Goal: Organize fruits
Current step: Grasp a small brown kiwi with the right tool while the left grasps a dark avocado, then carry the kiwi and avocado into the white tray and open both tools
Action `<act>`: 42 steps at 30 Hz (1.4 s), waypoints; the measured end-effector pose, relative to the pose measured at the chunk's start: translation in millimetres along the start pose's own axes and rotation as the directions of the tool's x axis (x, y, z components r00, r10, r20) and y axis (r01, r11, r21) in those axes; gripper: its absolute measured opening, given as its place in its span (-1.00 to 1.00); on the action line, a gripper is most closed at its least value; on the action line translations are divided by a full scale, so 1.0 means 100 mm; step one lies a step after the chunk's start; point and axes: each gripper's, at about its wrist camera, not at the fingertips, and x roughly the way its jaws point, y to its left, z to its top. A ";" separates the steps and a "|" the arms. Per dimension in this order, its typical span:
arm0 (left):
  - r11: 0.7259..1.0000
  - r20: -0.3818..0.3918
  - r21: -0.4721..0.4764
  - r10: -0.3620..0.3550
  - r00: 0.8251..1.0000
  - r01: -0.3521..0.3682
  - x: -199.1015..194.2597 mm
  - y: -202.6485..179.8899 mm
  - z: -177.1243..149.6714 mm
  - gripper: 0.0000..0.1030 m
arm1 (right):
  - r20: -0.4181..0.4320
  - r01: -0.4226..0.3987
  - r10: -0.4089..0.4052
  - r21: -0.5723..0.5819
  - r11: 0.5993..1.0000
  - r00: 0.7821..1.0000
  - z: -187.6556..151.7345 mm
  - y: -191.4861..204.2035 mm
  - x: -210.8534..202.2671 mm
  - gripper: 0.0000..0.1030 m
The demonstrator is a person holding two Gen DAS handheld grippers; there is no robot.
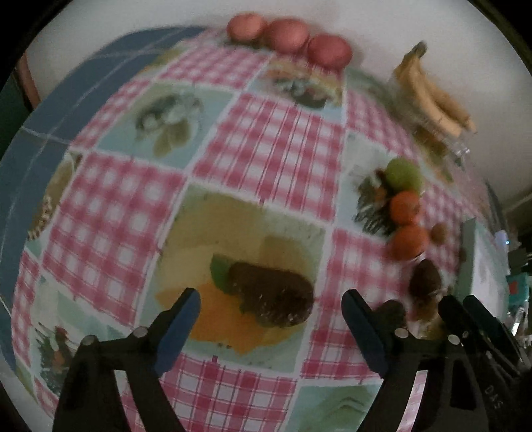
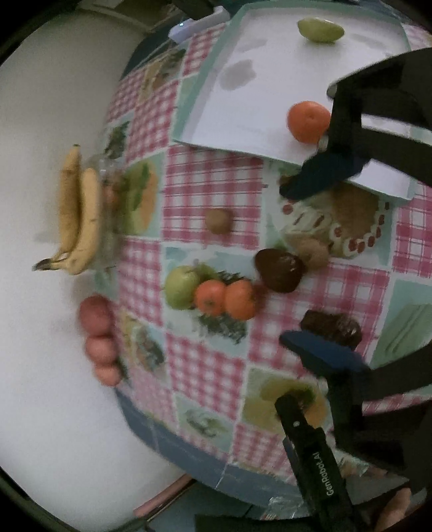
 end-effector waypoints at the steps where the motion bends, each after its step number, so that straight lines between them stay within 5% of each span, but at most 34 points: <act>1: 1.000 -0.015 0.000 0.005 1.000 -0.005 0.05 0.01 -0.02 0.71 | -0.018 0.005 -0.005 0.002 1.000 1.000 -0.02 -0.01 0.04 0.26; 9: 0.994 -0.002 0.057 0.088 0.996 -0.088 0.07 -0.12 -0.08 0.61 | -0.130 0.043 -0.041 0.016 0.999 0.991 -0.17 -0.11 0.31 0.05; 16: 0.989 0.010 0.058 0.132 0.991 -0.132 0.05 -0.09 -0.06 0.16 | -0.138 0.100 -0.104 -0.039 0.994 0.985 -0.22 -0.05 0.37 -0.20; 20: 0.988 0.016 0.042 0.148 0.989 -0.148 0.03 -0.05 -0.06 -0.16 | -0.129 0.093 -0.098 -0.050 0.994 0.987 -0.23 -0.04 0.35 -0.57; 32: 0.997 0.047 -0.069 0.022 0.999 -0.019 -0.20 0.12 0.01 -0.17 | -0.059 0.058 -0.057 0.011 0.998 0.997 -0.08 -0.15 0.12 -0.60; 42: 0.992 0.155 0.062 -0.115 0.981 0.106 -0.63 -0.40 -0.01 -0.17 | 0.040 0.112 -0.122 0.201 0.973 0.992 0.01 -0.85 -0.32 -0.60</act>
